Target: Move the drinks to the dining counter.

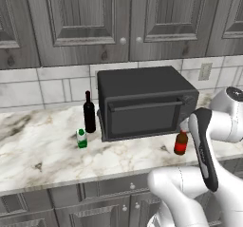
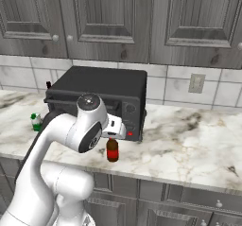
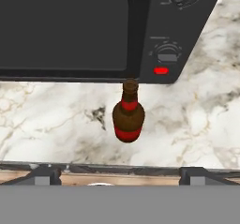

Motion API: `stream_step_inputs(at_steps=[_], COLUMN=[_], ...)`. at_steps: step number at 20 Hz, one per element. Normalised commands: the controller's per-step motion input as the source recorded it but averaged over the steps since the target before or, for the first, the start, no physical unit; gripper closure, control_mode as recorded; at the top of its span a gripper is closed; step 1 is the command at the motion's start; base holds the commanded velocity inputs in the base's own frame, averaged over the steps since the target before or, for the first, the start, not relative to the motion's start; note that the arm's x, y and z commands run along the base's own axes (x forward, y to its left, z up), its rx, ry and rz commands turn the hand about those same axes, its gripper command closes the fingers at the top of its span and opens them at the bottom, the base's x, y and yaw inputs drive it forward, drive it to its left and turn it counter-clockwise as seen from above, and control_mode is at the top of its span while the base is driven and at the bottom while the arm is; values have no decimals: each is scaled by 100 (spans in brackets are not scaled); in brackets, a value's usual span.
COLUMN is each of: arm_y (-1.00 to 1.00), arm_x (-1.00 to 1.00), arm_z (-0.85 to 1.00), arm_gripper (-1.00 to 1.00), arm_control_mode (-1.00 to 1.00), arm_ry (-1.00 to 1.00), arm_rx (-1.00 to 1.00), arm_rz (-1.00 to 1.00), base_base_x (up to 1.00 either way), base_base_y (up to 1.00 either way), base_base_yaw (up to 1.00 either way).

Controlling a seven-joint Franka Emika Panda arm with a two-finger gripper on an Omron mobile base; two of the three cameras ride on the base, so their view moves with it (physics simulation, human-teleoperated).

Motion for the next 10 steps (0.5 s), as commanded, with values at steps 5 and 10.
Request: stream_step_inputs(at_steps=[5,10], arm_y=[0,0], arm_x=[12,22], arm_z=[-19,-14], arm_gripper=[-100,-100], arm_control_mode=[-100,-100], arm_ry=[0,-1], arm_rx=[0,0], arm_rz=[0,0], base_base_x=[0,0], base_base_y=[0,0], base_base_yaw=[0,0])
